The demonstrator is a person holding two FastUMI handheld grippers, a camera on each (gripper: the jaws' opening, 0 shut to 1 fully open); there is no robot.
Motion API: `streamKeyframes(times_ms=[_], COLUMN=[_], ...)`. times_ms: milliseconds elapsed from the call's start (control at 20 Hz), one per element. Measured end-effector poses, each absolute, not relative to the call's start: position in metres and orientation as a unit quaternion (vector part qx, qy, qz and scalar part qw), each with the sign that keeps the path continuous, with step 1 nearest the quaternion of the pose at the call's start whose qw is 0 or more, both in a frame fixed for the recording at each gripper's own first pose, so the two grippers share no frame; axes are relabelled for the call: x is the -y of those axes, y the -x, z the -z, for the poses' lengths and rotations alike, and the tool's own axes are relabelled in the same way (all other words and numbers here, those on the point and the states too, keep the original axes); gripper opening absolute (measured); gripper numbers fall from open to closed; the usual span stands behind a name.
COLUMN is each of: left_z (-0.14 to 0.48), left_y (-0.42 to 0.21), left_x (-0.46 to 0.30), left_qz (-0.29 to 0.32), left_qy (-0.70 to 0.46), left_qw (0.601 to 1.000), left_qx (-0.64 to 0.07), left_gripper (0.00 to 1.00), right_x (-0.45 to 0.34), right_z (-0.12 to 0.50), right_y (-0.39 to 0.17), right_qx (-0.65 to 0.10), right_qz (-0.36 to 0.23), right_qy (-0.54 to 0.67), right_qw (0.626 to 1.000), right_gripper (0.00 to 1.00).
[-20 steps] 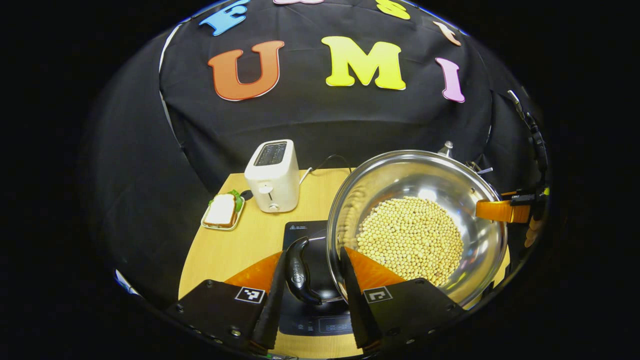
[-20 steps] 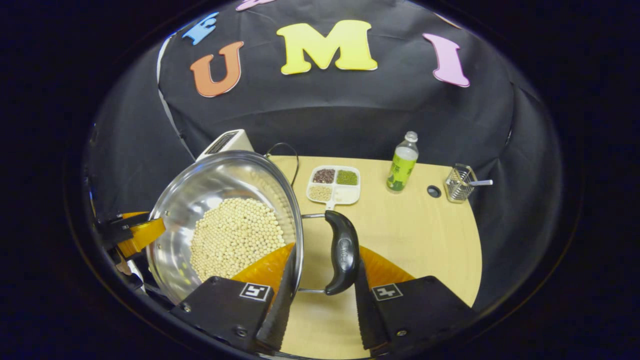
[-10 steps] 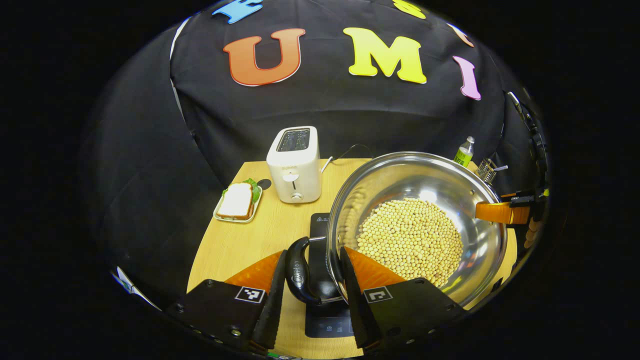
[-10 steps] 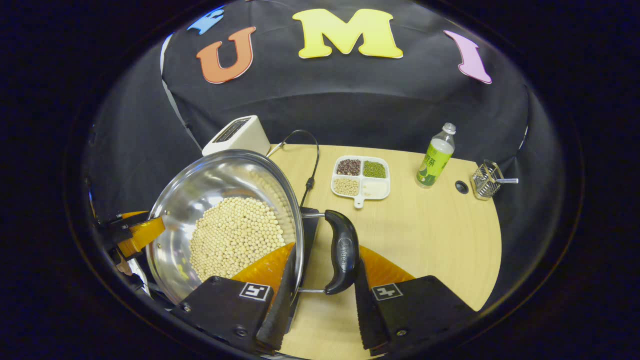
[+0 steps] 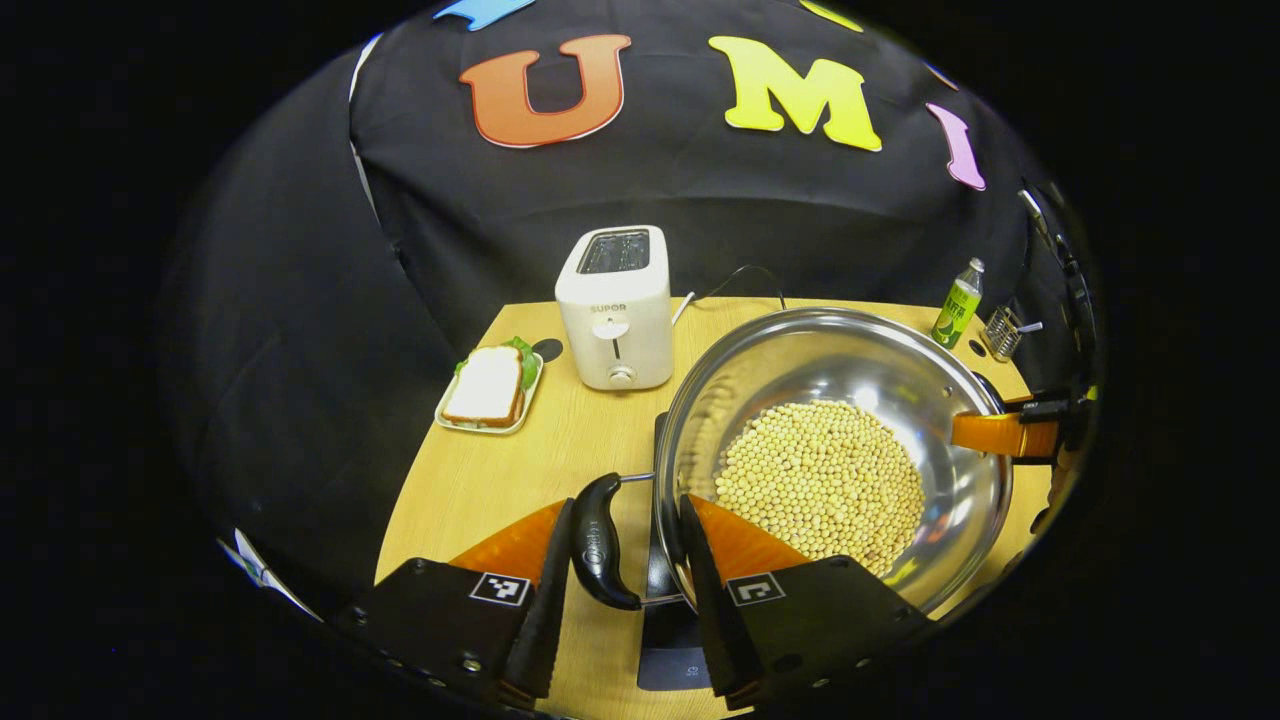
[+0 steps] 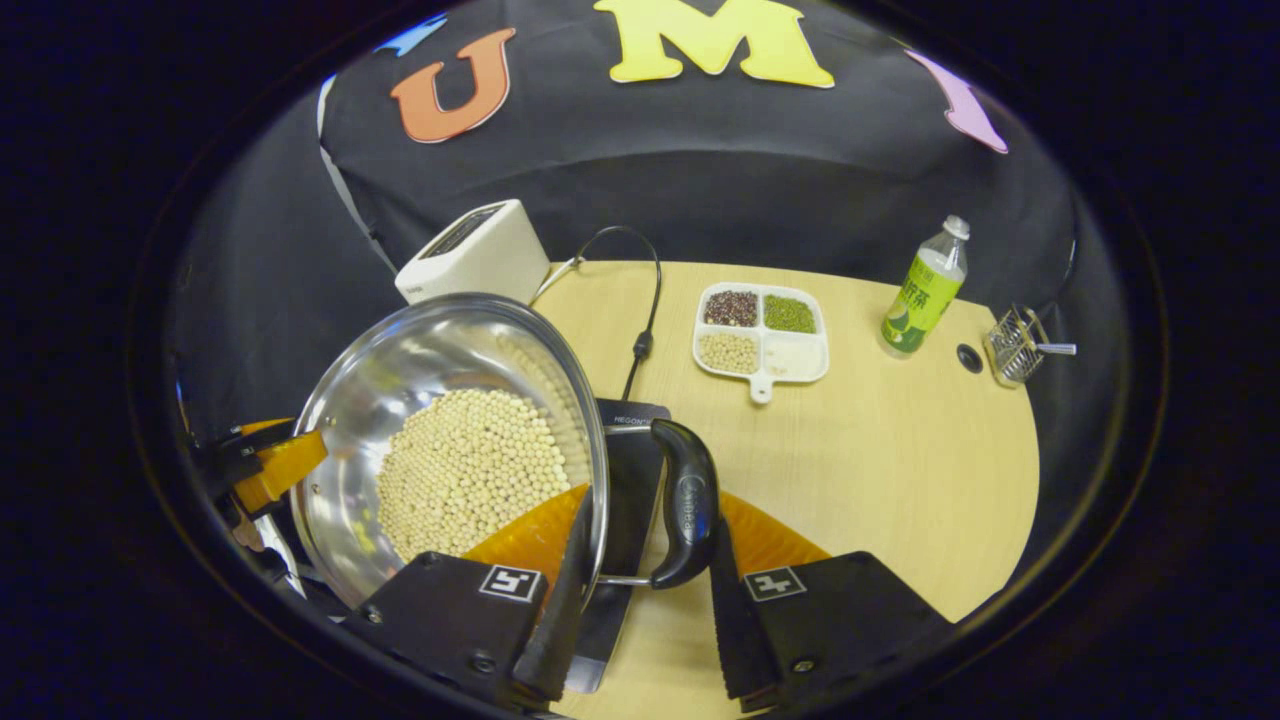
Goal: First push the handle of the pot to place it horizontally, then grasp the pot with both hands and set it on the induction cooktop.
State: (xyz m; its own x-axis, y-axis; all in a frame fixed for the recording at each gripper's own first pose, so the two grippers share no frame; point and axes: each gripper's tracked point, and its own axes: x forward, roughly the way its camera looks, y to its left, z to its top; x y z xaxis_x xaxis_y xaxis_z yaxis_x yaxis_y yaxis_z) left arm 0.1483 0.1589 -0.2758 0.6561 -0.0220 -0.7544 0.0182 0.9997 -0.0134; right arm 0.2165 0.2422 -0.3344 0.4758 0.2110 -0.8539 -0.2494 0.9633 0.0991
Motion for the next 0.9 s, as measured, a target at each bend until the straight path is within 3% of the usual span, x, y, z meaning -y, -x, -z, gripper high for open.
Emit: streamKeyframes(times_ms=[650,700,800,850,900], left_z=[0.316,0.324,0.322,0.324,0.323], left_y=[-0.156,-0.157,-0.155,-0.154,-0.155], left_x=[-0.153,-0.152,-0.151,-0.151,-0.151], left_qz=[0.039,0.041,0.039,0.039,0.039], left_qy=[0.01,0.01,0.019,0.019,0.017], left_qw=[0.9,0.899,0.902,0.902,0.904], left_qx=[-0.435,-0.436,-0.429,-0.429,-0.426], left_gripper=[0.57,0.48,0.69,0.68,0.6], right_x=[-0.231,-0.231,-0.23,-0.23,-0.231], right_z=[0.383,0.378,0.378,0.38,0.381], right_y=[-0.213,-0.216,-0.217,-0.217,-0.217], right_qx=[-0.508,-0.498,-0.487,-0.482,-0.48], right_qz=[-0.108,-0.111,-0.122,-0.124,-0.126], right_qy=[0.01,-0.001,-0.009,-0.016,-0.018], right_qw=[0.854,0.86,0.865,0.867,0.868], right_gripper=[0.59,0.6,0.61,0.63,0.64])
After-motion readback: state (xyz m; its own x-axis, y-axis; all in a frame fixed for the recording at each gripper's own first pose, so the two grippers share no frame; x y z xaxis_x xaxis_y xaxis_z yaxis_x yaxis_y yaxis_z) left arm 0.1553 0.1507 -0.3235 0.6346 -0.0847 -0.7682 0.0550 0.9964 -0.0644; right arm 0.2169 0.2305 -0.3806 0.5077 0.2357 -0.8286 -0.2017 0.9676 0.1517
